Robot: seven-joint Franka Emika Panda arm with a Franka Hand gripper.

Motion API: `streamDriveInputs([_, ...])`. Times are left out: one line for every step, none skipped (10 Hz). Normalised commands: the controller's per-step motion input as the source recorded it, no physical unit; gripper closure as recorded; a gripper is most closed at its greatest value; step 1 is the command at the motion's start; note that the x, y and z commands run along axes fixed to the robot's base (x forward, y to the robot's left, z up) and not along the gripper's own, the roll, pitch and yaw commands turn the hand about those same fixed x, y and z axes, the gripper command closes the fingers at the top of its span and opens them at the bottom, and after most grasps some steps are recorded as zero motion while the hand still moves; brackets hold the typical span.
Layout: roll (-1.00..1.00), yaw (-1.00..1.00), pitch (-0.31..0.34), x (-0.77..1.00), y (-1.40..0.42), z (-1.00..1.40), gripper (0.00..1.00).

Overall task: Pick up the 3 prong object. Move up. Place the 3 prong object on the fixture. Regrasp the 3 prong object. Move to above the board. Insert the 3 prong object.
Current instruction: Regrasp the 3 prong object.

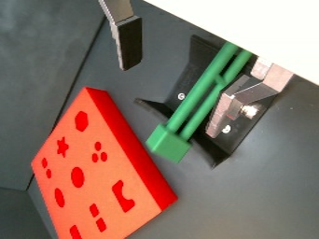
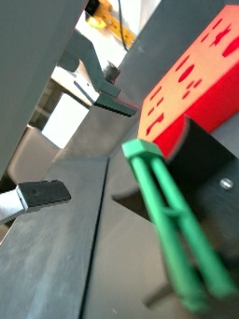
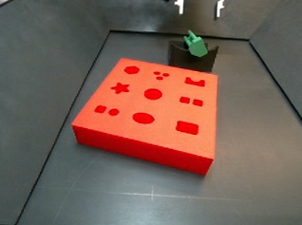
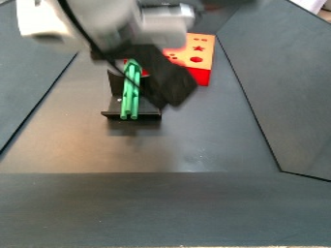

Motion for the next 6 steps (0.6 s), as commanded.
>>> streamDriveInputs([1.00,0.01,0.063,-0.02,-1.00,0.91,0.00])
streamDriveInputs([1.00,0.01,0.054,-0.04,-1.00,0.88,0.00])
streamDriveInputs([1.00,0.01,0.050,-0.05,-1.00,0.84,0.00])
streamDriveInputs([1.00,0.01,0.047,-0.05,-1.00,0.76,0.00])
streamDriveInputs([1.00,0.01,0.045,-0.05,-1.00,0.67,0.00])
streamDriveInputs([1.00,0.01,0.042,-0.04,-0.79,0.38,0.00])
